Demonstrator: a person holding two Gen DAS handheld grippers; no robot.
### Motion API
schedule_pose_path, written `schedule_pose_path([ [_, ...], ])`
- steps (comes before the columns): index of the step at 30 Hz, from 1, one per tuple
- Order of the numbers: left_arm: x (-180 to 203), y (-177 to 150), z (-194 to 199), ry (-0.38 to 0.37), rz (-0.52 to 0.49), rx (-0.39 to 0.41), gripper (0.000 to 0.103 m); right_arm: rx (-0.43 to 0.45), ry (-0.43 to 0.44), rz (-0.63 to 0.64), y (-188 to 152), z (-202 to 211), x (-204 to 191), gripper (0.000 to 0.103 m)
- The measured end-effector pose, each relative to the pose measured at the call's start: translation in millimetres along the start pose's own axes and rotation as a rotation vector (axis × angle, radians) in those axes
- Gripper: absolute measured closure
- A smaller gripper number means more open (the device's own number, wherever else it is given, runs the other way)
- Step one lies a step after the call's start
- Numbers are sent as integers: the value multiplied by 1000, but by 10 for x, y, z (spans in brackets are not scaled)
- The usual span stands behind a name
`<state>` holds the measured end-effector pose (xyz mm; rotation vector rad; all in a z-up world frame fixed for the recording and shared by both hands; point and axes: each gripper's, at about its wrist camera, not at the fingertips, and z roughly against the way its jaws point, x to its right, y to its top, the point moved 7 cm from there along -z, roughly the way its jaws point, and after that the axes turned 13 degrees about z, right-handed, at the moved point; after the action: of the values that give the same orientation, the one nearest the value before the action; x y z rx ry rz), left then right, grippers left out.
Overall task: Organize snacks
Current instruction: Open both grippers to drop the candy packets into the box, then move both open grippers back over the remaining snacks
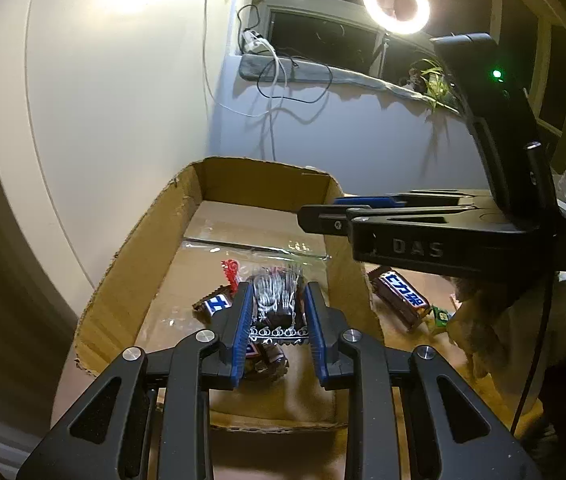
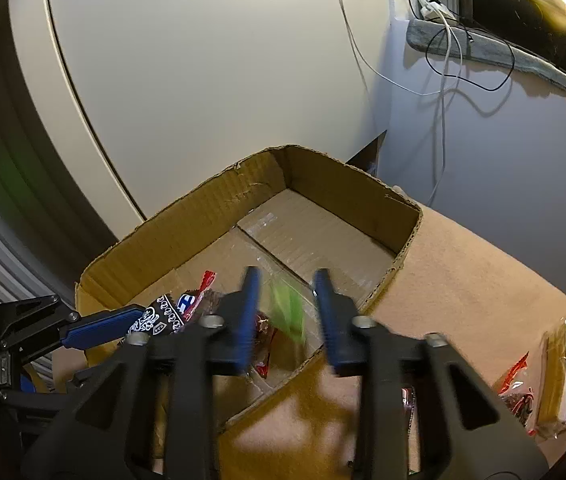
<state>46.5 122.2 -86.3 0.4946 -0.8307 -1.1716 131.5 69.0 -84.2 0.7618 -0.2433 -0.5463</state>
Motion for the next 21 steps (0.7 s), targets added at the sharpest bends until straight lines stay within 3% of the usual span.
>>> schedule_pose_path([
  [2,-2,-4,8,-1,-3,1,77,18,-14,-14,10,35,38,30],
  [3,0,-7,8,-2,-4,1,75,30,-20,-20,20,65,60,28],
  [11,27,5,29,-13,0,5,75,51,-49,-29,-46,263,180,28],
  [17,170,-19,44,-41,-23,1,75,24,-68,-19,-366,467,324,28],
  [21,350,-63,31,-64,-51,-10,75,-2,-99,-80,-662,622,540,28],
])
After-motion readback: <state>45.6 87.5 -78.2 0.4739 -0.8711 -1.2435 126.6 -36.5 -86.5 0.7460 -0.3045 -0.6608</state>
